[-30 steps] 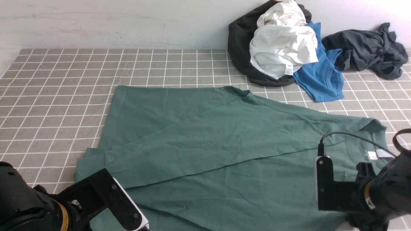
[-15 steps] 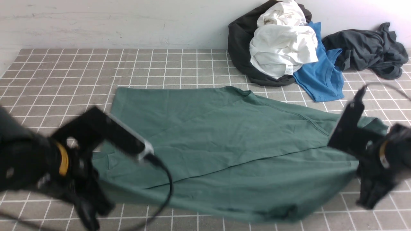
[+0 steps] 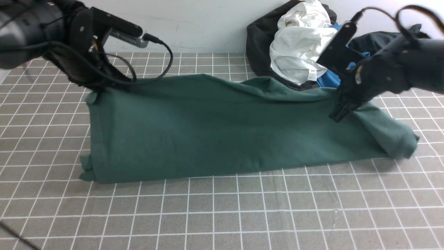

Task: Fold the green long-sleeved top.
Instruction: Use both arms to drag the lower edge of the fabric forward and fold it over the upper edge

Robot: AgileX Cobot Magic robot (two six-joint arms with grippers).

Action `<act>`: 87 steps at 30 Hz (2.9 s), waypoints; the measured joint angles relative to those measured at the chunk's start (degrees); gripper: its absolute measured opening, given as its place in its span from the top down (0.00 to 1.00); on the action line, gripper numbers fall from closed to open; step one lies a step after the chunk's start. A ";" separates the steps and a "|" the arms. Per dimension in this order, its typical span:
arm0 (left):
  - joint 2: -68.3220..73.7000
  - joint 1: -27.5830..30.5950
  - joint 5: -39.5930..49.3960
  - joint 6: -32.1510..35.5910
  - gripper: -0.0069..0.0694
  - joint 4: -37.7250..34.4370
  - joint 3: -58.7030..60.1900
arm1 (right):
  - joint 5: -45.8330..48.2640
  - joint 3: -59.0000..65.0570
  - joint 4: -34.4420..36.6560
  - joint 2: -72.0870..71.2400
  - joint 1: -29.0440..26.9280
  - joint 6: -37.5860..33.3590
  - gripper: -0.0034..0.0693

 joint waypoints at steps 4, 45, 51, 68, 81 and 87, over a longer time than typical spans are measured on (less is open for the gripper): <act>11.48 0.34 0.00 0.04 0.90 0.84 -10.88 | 0.55 -5.95 0.16 7.40 -0.32 0.06 0.91; 8.54 1.01 24.14 23.47 0.92 -29.13 -24.20 | -32.85 -15.07 99.76 19.70 -0.37 -62.02 0.96; 8.54 1.01 24.14 23.47 0.92 -29.13 -19.23 | 0.01 -11.82 89.61 9.17 -7.06 -51.92 0.96; 10.88 1.57 6.72 22.77 0.92 -29.66 -7.30 | 15.10 -11.46 15.95 11.02 -20.34 17.17 0.96; 15.97 7.28 -0.38 17.48 0.82 -27.68 -8.99 | 16.07 -12.36 52.90 10.70 -8.41 -24.45 0.96; 17.37 11.72 -0.10 16.95 0.46 -29.65 -10.07 | 16.05 -12.36 60.70 14.45 -6.47 -27.46 0.96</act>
